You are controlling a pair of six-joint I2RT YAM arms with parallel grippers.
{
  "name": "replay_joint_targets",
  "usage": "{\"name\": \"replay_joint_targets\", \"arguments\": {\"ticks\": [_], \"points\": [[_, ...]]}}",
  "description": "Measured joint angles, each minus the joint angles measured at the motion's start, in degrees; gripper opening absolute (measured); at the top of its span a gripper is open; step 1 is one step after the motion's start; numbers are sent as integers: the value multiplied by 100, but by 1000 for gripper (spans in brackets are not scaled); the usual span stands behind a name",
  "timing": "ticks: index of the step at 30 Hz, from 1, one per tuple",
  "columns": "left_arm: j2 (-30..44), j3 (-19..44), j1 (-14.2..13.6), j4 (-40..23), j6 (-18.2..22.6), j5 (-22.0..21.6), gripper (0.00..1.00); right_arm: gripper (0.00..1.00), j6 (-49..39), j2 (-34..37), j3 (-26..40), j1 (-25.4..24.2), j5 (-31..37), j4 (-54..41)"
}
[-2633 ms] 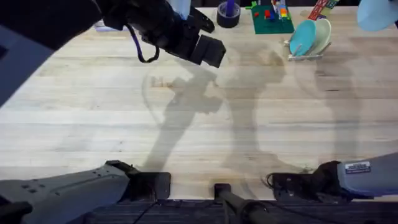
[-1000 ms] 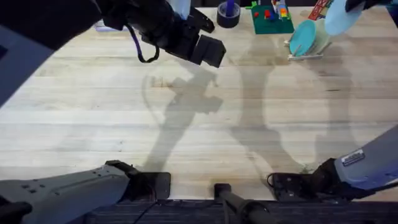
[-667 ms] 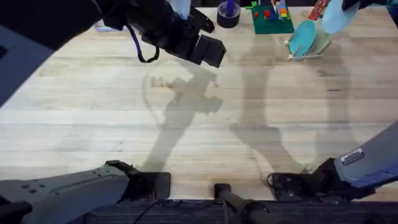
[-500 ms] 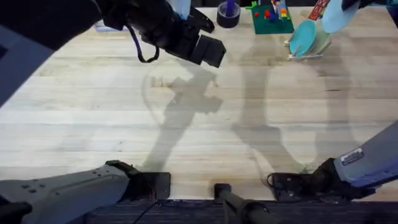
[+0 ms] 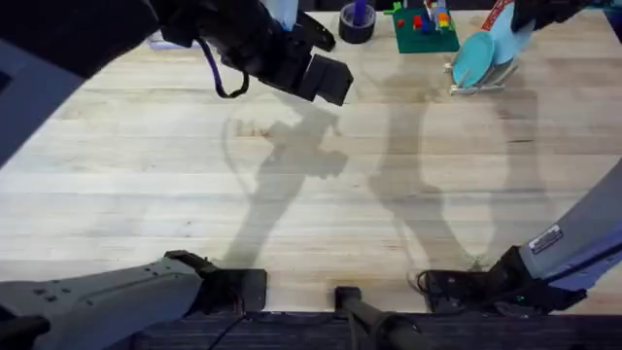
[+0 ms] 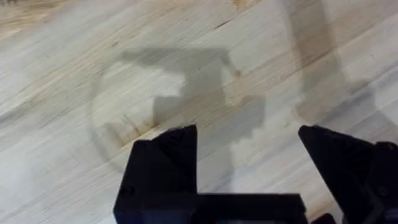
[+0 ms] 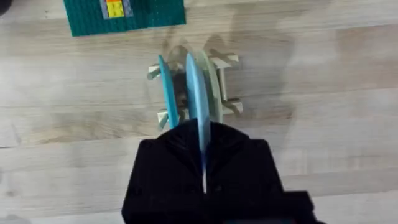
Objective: Pick up the plates from the table one by one and place each into a slot on the dish rack.
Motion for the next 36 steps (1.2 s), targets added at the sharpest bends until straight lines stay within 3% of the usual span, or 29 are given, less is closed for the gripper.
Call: {"name": "replay_joint_targets", "arguments": {"ticks": [36], "points": [[0,0,0,0,0,-17,995,29,-2,446,0,170,203,79]]}}
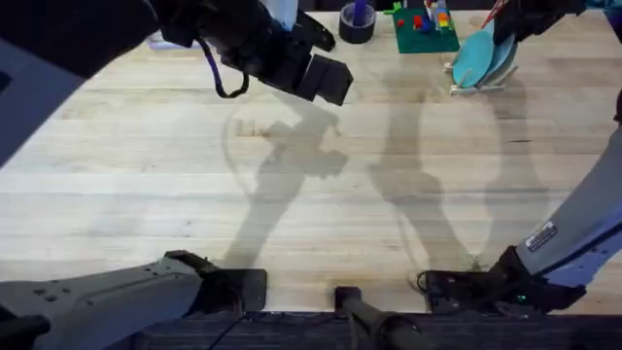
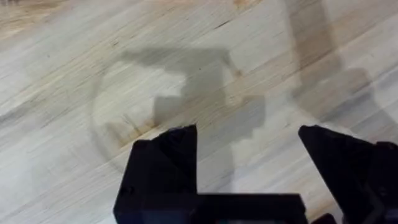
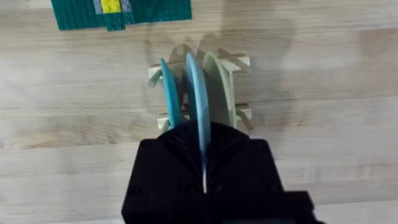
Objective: Pick up the plates from the table one by one and place each into a slot on the dish rack.
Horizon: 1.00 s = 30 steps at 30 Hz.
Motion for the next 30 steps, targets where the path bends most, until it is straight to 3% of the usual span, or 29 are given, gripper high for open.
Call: {"name": "replay_joint_targets", "arguments": {"ticks": [9,14,30], "points": [[0,0,0,0,0,0,995,29,0,0,0,0,13,-4],[0,0,0,0,0,0,995,113,2,0,0,0,15,-7],[0,1,0,0,0,0,995,157,14,0,0,2,17,-17]]}}
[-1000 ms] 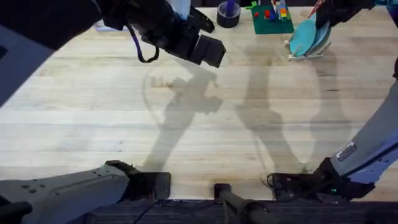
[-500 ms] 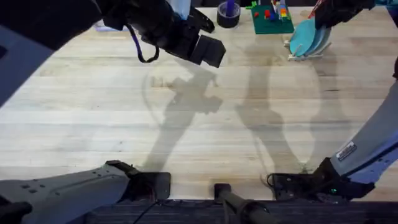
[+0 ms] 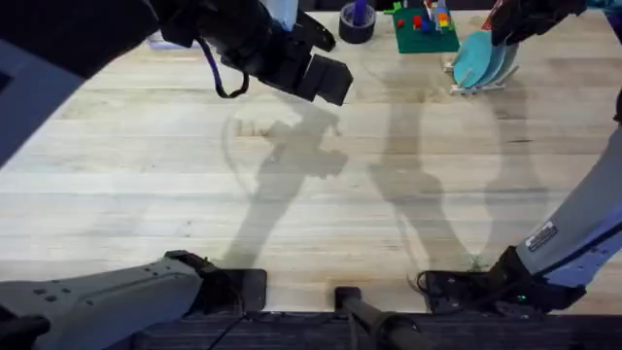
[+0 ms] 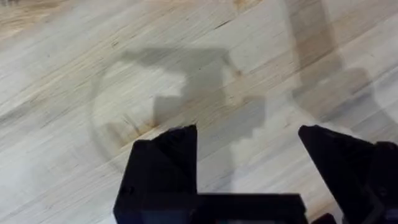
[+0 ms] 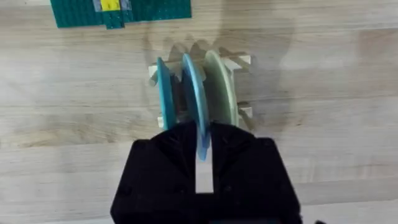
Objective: Pick up the plates from the table one by one and place each into a slot on the dish rack.
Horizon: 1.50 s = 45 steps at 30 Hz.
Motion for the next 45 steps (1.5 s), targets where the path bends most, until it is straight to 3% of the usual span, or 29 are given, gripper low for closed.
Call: {"name": "replay_joint_targets", "arguments": {"ticks": [10,14,15,18,19,20,36,45], "points": [[0,1,0,0,0,0,995,163,100,-6,648,-2,46,-552],[0,-1,0,0,0,0,995,274,94,-102,941,-2,70,-1039],[0,-1,0,0,0,0,995,328,113,-138,972,0,86,-1139],[0,0,0,0,0,0,993,621,91,-273,1020,-1,93,-1408],[0,-1,0,0,0,0,995,964,79,-352,1040,0,80,-1510],[0,-1,0,0,0,0,995,985,78,-373,1040,0,66,-1543],[0,-1,0,0,0,0,995,995,146,-1414,983,183,-70,-2285],[0,-1,0,0,2,0,995,994,294,-2688,-503,623,-72,-2059]]}}
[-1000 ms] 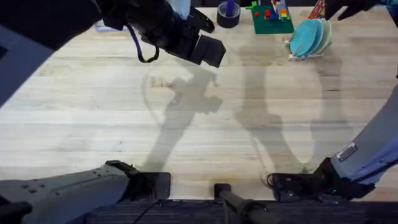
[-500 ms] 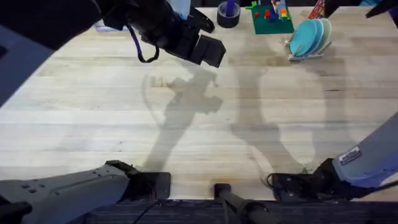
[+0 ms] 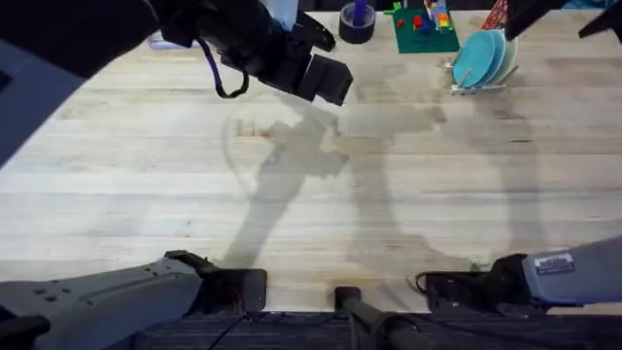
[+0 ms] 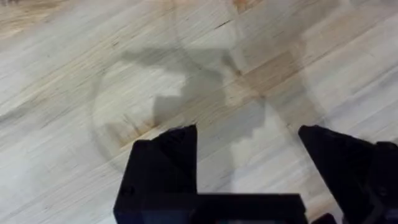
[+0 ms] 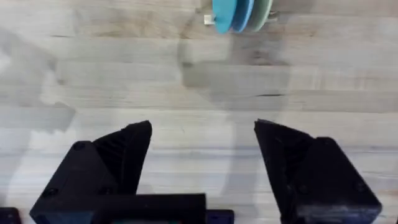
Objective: Pick up the plates from the table one by one and place each into a slot on the dish rack.
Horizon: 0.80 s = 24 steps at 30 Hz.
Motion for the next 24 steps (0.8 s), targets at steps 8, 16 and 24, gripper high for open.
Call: {"name": "replay_joint_targets", "arguments": {"ticks": [8,16,24], "points": [[0,0,0,0,0,0,995,995,262,-1725,-1960,194,-15,502],[0,0,0,0,0,0,995,995,690,-2656,-3210,533,-40,500],[0,0,0,46,0,0,995,995,855,-2676,-3282,588,-39,535]]}}
